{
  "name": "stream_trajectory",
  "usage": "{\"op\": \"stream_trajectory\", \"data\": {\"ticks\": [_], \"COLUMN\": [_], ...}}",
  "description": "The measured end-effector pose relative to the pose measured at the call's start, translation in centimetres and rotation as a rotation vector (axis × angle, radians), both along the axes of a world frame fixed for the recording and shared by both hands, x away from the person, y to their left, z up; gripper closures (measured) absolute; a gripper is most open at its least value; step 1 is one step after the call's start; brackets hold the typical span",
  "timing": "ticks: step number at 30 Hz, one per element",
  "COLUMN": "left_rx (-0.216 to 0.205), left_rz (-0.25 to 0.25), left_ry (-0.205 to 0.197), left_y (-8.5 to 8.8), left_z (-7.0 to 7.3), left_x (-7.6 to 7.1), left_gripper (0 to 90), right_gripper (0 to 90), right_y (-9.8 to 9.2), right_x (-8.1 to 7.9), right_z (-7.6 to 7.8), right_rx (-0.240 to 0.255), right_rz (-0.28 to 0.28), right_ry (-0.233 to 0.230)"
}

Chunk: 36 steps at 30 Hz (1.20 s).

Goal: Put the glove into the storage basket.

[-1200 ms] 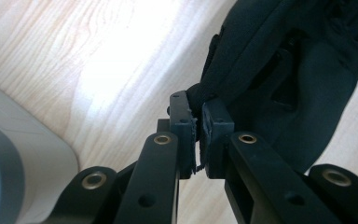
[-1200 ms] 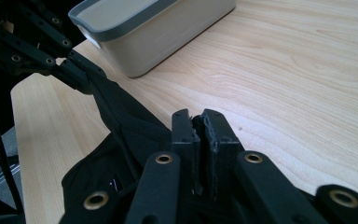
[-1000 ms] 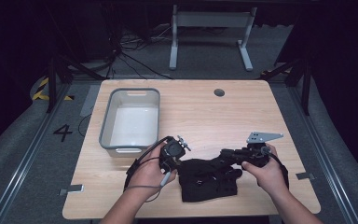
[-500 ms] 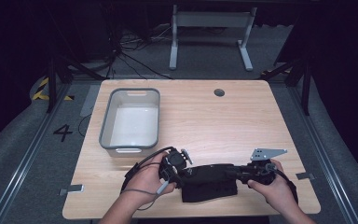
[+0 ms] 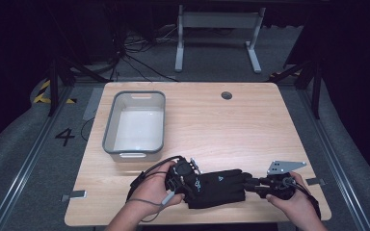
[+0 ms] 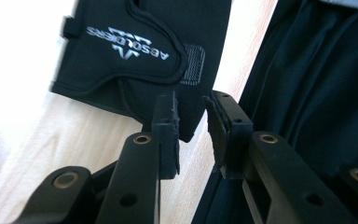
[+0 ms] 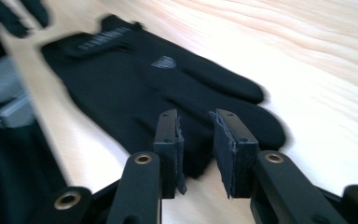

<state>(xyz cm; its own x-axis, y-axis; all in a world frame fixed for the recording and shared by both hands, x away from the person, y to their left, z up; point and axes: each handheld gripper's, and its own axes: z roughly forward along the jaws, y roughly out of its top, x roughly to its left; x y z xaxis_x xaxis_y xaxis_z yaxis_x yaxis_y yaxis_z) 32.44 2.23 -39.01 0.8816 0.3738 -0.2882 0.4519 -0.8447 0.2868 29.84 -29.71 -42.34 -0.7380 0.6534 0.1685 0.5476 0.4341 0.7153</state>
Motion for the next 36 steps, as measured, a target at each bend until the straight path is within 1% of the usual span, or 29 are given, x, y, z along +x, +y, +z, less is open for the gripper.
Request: {"op": "stream_trajectory", "data": {"ticks": [2, 4, 6, 9, 10, 11, 13, 17, 18, 19, 21, 24, 27, 30, 32, 36], "left_rx": [0.013, 0.017, 0.008, 0.015, 0.024, 0.024, 0.023, 0.032, 0.038, 0.042, 0.047, 0.06, 0.072, 0.074, 0.065, 0.051], "left_rz": [0.016, 0.035, 0.054, 0.076, 0.081, 0.086, 0.092, 0.103, 0.103, 0.102, 0.11, 0.117, 0.12, 0.12, 0.117, 0.118], "left_ry": [-0.003, -0.002, -0.002, 0.016, 0.021, 0.021, 0.025, 0.036, 0.04, 0.043, 0.049, 0.045, 0.038, 0.046, 0.049, 0.065], "left_y": [0.1, 0.5, 0.9, 1.2, 1.2, 1.1, 1.0, 0.7, 0.6, 0.5, 0.4, 0.3, 0.3, 0.3, 0.4, 0.6], "left_z": [-0.5, -0.6, -0.6, -1.0, -1.2, -1.3, -1.5, -2.1, -2.3, -2.5, -3.0, -3.4, -3.7, -3.8, -3.8, -3.5], "left_x": [-0.2, -0.5, -0.6, -0.5, -0.5, -0.5, -0.4, -0.3, -0.2, -0.2, -0.1, 0.0, 0.0, -0.1, -0.1, -0.2], "left_gripper": [72.6, 71.8, 70.7, 69.2, 67.7, 66.4, 65.3, 65.2, 66.4, 68.1, 73.6, 82.4, 89.3, 89.6, 89.3, 83.5], "right_gripper": [69.6, 68.1, 66.1, 61.5, 59.5, 58.5, 58.3, 58.5, 59.7, 62.9, 68.1, 77.2, 82.5, 84.7, 85.3, 86.2], "right_y": [-0.6, -1.2, -1.6, -1.9, -1.9, -1.8, -1.6, -1.1, -1.0, -1.0, -1.0, -1.0, -1.1, -1.1, -1.0, -1.0], "right_x": [0.3, 0.5, 0.7, 1.1, 1.3, 1.5, 1.8, 2.2, 2.4, 2.5, 2.6, 2.6, 2.6, 2.5, 2.4, 2.2], "right_z": [-0.1, -0.1, -0.3, -0.7, -0.8, -1.0, -1.2, -1.5, -1.6, -1.7, -1.9, -1.9, -1.7, -1.5, -1.4, -1.0], "right_rx": [-0.013, -0.024, -0.058, -0.07, -0.078, -0.099, -0.124, -0.143, -0.15, -0.154, -0.153, -0.174, -0.169, -0.168, -0.169, -0.164], "right_rz": [-0.022, -0.039, -0.051, -0.055, -0.055, -0.046, -0.032, 0.003, 0.01, 0.017, 0.023, 0.035, 0.036, 0.042, 0.042, 0.039], "right_ry": [-0.023, -0.025, -0.043, -0.033, -0.039, -0.044, -0.053, -0.043, -0.042, -0.039, -0.029, -0.032, -0.027, -0.03, -0.034, -0.042]}}
